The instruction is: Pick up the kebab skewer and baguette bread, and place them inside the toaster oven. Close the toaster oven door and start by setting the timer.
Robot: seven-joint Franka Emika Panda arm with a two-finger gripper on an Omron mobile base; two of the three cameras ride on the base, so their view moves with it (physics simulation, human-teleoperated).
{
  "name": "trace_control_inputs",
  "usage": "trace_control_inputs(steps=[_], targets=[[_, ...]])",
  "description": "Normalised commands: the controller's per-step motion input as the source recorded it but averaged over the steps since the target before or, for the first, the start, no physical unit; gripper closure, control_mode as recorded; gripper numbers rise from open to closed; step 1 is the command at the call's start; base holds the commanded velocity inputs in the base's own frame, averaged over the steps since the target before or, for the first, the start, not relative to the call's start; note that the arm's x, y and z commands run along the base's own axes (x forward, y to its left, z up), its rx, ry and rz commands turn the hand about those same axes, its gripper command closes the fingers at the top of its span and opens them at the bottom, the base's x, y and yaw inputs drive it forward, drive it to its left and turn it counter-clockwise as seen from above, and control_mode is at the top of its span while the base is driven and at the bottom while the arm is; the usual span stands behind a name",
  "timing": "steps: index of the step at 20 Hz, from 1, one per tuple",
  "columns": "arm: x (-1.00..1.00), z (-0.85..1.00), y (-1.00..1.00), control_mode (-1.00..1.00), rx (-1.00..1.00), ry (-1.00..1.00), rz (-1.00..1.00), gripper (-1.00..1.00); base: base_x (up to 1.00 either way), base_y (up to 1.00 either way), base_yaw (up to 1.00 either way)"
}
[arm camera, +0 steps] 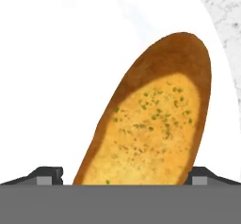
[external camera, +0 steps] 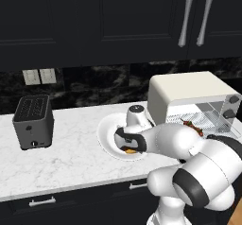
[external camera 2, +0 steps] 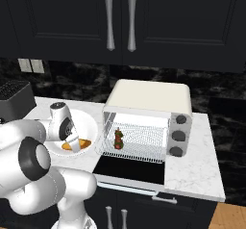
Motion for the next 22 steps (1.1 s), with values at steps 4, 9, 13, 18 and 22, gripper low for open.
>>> trace_control_inputs(steps=[4, 9, 13, 18, 22], targets=[[0.00, -0.20, 0.00, -1.00, 0.00, 0.00, 0.00, -1.00, 0.00, 0.00, 0.00], [0.00, -0.22, 0.00, -1.00, 0.00, 0.04, 0.00, 1.00, 0.00, 0.00, 0.00], [0.00, -0.29, 0.00, -1.00, 0.00, 0.05, 0.00, 1.00, 0.00, 0.00, 0.00], [-0.15, -0.13, -0.03, -1.00, 0.00, 0.00, 0.00, 1.00, 0.00, 0.00, 0.00], [-0.38, 0.52, -0.04, -1.00, 0.03, 0.00, 0.01, 1.00, 0.00, 0.00, 0.00]])
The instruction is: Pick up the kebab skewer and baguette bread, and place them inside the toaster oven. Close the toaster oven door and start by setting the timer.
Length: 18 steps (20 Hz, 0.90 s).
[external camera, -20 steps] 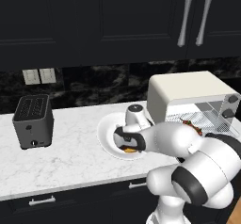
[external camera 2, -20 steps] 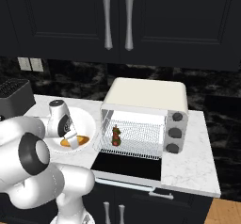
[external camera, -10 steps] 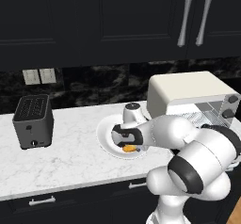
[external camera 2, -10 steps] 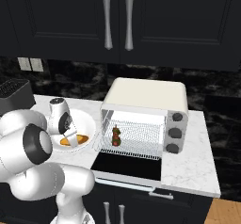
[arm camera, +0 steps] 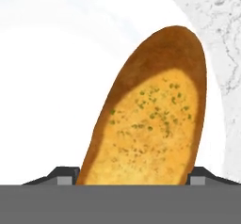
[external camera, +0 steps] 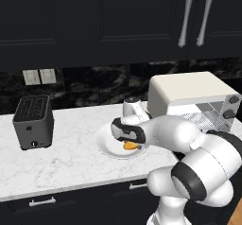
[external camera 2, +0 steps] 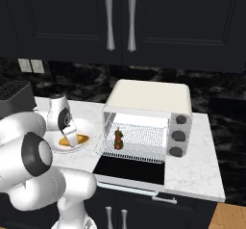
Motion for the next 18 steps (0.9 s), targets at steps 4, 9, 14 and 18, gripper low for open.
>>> trace_control_inputs(steps=[4, 9, 14, 18], targets=[[-0.41, 0.95, 0.00, -1.00, 0.04, 0.00, 0.04, 1.00, 0.00, 0.00, 0.00], [-0.55, 0.97, -0.19, -1.00, 0.03, 0.00, 0.19, 1.00, 0.00, 0.00, 0.00], [-0.63, 0.72, -0.71, -1.00, 0.00, 0.03, 0.37, 1.00, 0.00, 0.00, 0.00], [-0.56, 0.43, -1.00, -1.00, 0.00, 0.05, 0.38, 1.00, 0.00, 0.00, 0.00]])
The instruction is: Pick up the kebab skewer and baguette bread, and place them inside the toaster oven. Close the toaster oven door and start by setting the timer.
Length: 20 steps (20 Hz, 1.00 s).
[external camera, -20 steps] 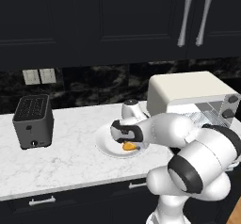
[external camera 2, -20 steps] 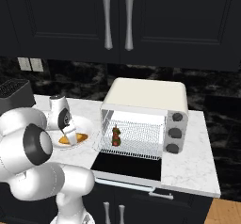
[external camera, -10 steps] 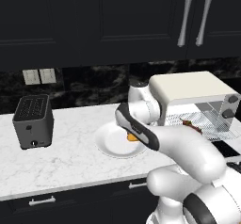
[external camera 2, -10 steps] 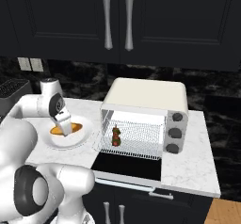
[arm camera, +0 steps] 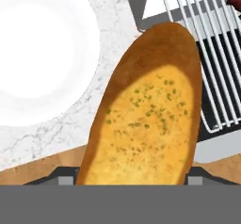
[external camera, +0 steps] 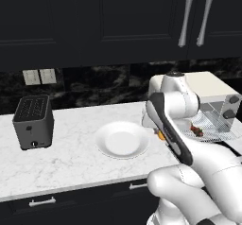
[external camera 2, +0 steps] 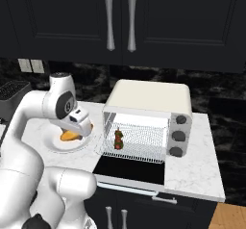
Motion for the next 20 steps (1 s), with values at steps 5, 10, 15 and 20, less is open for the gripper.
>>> trace_control_inputs(steps=[5, 10, 15, 20], targets=[[-0.40, 0.21, -1.00, -1.00, 0.00, 0.08, 0.39, 1.00, 0.00, 0.00, 0.00], [-0.04, 0.11, -1.00, -1.00, 0.00, 0.12, 0.37, 1.00, 0.00, 0.00, 0.00], [0.02, -0.05, -1.00, -1.00, 0.01, 0.00, 0.37, 1.00, 0.00, 0.00, 0.00], [0.48, -0.25, -0.88, -1.00, 0.11, 0.01, 0.26, 1.00, 0.00, 0.00, 0.00]])
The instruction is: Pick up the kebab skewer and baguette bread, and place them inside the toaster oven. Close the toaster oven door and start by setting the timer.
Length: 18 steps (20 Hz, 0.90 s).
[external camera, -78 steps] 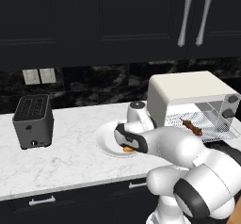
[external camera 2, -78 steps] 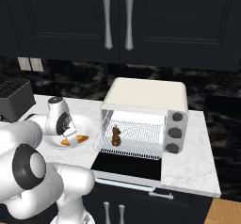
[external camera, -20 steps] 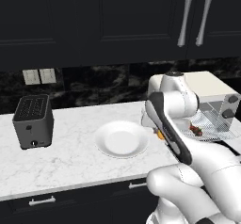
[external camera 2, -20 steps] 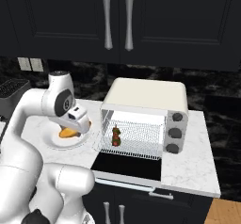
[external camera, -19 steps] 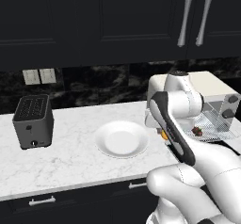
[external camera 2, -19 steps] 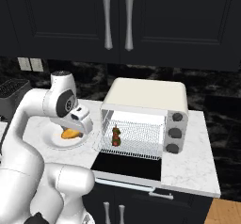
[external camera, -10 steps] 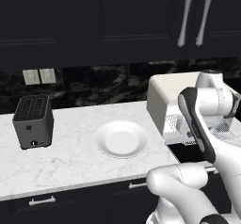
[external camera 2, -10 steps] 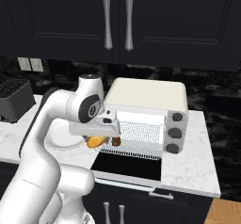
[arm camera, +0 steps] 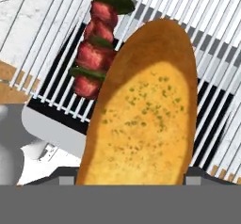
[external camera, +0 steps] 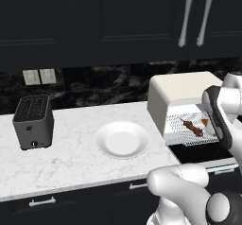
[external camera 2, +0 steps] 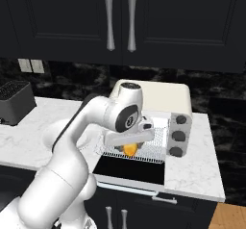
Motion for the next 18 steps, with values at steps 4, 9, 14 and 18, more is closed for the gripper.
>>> trace_control_inputs(steps=[4, 9, 14, 18], targets=[[0.59, -0.40, -0.73, -1.00, 0.15, 0.00, 0.12, 1.00, 0.00, 0.00, 0.00], [0.73, -0.26, -0.31, -1.00, 0.13, 0.10, 0.00, 1.00, 0.00, 0.00, 0.00], [0.59, -0.32, -0.03, -1.00, 0.09, 0.04, 0.00, 1.00, 0.00, 0.00, 0.00], [0.31, -0.61, 0.00, -1.00, 0.01, 0.00, 0.00, 1.00, 0.00, 0.00, 0.00]])
